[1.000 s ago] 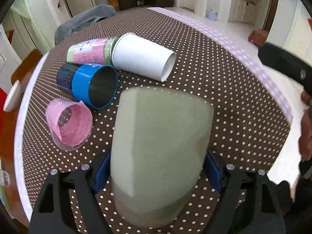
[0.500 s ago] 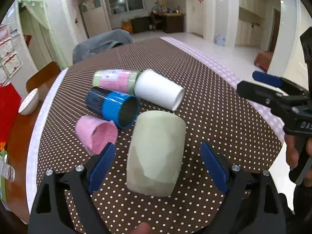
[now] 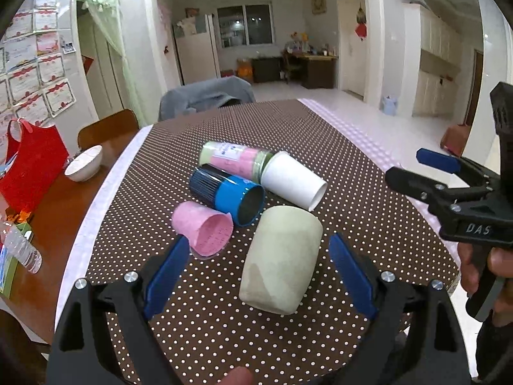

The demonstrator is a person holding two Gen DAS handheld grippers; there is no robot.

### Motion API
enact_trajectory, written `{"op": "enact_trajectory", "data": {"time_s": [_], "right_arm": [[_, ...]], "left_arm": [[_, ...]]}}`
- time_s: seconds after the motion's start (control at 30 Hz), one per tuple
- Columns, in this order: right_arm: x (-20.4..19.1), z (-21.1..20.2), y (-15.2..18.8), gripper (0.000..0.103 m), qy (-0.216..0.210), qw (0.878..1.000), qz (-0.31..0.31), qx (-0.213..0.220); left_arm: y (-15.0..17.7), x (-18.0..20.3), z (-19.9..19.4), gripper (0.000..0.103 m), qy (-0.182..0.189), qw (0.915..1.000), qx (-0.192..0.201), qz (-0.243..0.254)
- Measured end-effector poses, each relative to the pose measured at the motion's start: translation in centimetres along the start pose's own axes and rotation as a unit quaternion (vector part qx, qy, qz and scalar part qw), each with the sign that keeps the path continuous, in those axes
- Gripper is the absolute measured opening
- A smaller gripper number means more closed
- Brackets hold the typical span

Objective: Flip cup upside down
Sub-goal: 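Bring the right gripper to the cream cup lying on its side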

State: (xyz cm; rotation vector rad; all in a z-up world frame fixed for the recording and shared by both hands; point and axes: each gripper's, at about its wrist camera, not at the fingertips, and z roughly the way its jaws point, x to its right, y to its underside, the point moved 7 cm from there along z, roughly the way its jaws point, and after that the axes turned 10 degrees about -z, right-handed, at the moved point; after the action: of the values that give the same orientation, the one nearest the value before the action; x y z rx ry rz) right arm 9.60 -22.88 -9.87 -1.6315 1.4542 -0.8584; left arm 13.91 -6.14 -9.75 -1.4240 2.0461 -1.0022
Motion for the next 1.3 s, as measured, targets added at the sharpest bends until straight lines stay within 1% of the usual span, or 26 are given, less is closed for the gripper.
{"op": "enact_trajectory", "data": {"time_s": [0.2, 0.37, 0.6, 0.77, 1.0, 1.13, 1.23, 1.3], "right_arm": [[-1.4, -0.1, -0.8, 0.097, -0.012, 0.999, -0.029, 0.006], [-2.8, -0.1, -1.7, 0.097, -0.022, 0.998, -0.062, 0.012], [-4.3, -0.1, -2.7, 0.097, -0.040, 0.996, -0.080, 0.026], [-5.4, 0.3, -2.9, 0.097, -0.064, 0.994, -0.087, 0.034], [-6.9, 0.8, -2.9, 0.097, -0.103, 0.987, -0.113, 0.037], [-7.5, 1.8, -3.4, 0.097, -0.143, 0.981, -0.123, 0.036], [-8.0, 2.6, -3.8, 0.097, -0.166, 0.974, -0.149, 0.036], [-8.3, 3.5, -3.8, 0.097, -0.193, 0.966, -0.172, 0.023]], "left_arm": [[-0.4, -1.0, -1.9, 0.087, -0.016, 0.9995, 0.025, -0.012], [-0.3, -2.1, -3.3, 0.087, -0.027, 0.9977, 0.050, -0.038], [-0.2, -3.7, -4.3, 0.087, -0.049, 0.9940, 0.076, -0.062], [-0.2, -4.8, -4.9, 0.087, -0.062, 0.9911, 0.089, -0.077], [-0.1, -5.8, -5.0, 0.087, -0.080, 0.9880, 0.101, -0.086], [-0.1, -6.2, -4.8, 0.088, -0.083, 0.9874, 0.102, -0.088], [0.0, -6.8, -4.6, 0.087, -0.086, 0.9871, 0.101, -0.091], [0.0, -7.2, -4.3, 0.087, -0.091, 0.9868, 0.098, -0.091]]}}
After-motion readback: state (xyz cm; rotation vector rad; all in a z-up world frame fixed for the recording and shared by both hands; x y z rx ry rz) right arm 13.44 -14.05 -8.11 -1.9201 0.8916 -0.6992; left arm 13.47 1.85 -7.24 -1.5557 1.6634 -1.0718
